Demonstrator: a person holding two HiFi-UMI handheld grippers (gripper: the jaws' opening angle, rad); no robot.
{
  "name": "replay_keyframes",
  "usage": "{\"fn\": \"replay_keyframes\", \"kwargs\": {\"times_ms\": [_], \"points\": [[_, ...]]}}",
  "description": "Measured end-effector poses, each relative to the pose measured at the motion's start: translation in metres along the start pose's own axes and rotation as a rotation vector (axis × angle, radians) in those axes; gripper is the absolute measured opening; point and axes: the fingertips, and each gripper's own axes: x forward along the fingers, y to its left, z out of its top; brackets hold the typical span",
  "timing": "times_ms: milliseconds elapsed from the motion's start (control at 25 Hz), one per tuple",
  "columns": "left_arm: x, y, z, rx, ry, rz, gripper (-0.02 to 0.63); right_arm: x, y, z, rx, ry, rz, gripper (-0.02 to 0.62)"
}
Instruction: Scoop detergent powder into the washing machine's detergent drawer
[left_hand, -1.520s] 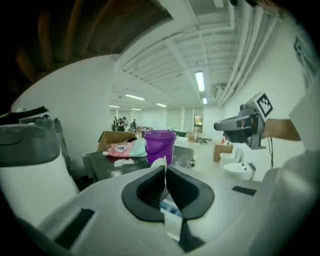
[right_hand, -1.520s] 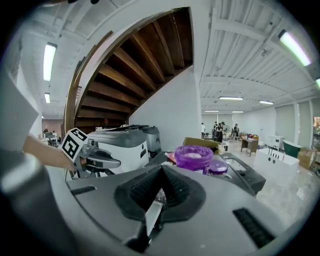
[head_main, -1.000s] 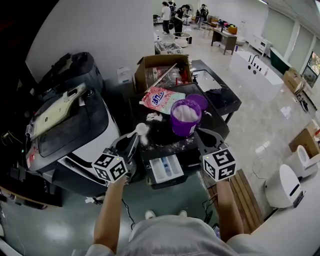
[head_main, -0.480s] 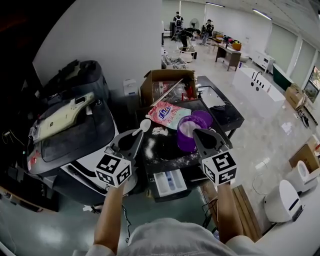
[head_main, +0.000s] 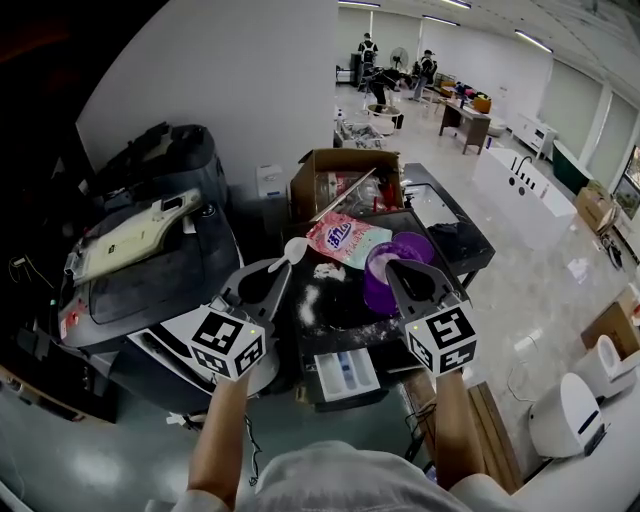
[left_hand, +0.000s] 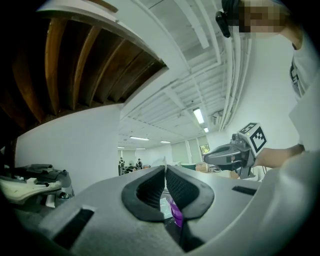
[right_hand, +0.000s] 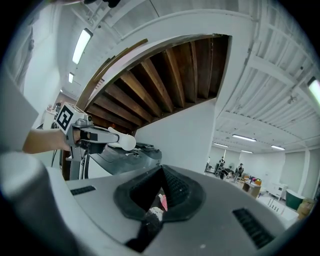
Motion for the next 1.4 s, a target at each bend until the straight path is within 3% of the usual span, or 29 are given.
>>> {"fn": "replay_keyframes", "kwargs": {"times_ms": [680,1400], "points": [[-0.012,-0.001,-0.01,0.032,0.047,0.009,0.015,0.0,0.005,-0.007,-0.002,0.025,0.004,0.005],[-0.024,0.003,-0.024,0.006,0.064,0.01,0.015,-0.003,0.017,-0.026,-0.006,0.086,0.011,0.005]]}}
